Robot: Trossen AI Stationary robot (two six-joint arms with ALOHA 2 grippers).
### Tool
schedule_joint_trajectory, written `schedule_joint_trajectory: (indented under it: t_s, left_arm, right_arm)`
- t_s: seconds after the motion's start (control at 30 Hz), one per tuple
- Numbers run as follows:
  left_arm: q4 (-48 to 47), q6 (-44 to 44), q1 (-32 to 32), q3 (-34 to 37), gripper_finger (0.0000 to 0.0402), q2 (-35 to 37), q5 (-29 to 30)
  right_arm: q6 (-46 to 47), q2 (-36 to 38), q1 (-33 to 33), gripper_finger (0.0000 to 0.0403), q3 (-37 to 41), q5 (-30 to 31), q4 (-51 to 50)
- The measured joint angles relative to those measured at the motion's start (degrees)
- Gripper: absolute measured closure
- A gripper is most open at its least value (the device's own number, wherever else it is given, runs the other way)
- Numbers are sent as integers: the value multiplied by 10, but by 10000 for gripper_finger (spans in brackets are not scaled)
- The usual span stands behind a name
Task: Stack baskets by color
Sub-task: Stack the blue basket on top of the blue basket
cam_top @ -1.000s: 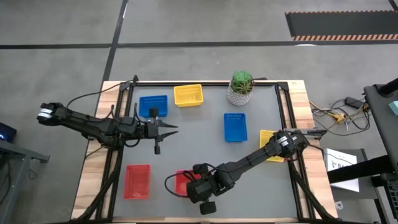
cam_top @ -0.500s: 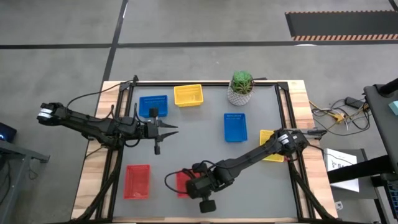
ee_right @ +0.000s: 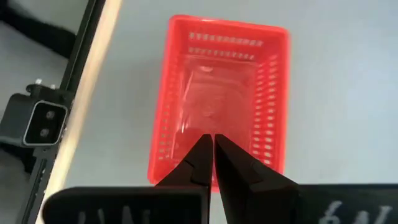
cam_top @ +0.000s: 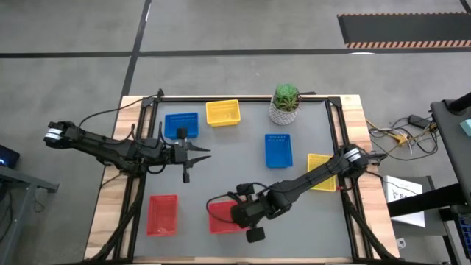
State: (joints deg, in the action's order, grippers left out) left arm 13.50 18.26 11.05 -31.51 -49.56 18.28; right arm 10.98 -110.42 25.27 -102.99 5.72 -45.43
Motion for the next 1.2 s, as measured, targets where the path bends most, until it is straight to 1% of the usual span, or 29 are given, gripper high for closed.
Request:
schedule_joint_trajectory:
  t_s: [0.2, 0.3, 0.47, 0.6, 0.8, 0.93, 1.03, 1.2]
  left_arm:
    - [0, -1, 0, 0, 338, 0, 0]
    - [1, -2, 0, 0, 338, 0, 0]
    - [11, -2, 0, 0, 338, 0, 0]
    - [17, -5, -1, 0, 338, 0, 0]
    - [30, -15, 0, 0, 338, 0, 0]
    - [70, -23, 0, 0, 338, -18, 0]
    - [118, -30, 0, -1, 338, -49, 0]
    - [178, -29, 0, -9, 338, -125, 0]
  right_arm:
    - [38, 100, -1, 394, 144, 56, 76]
    - [44, 151, -1, 394, 217, 65, 132]
    - [23, 230, -1, 394, 337, 100, 238]
    - [-21, 287, -1, 394, 430, 139, 335]
    - [-112, 354, -1, 394, 580, 143, 543]
    - [-155, 390, -3, 394, 662, 140, 645]
    - [-172, 420, -11, 394, 709, 137, 691]
    - [-201, 474, -34, 394, 766, 133, 718]
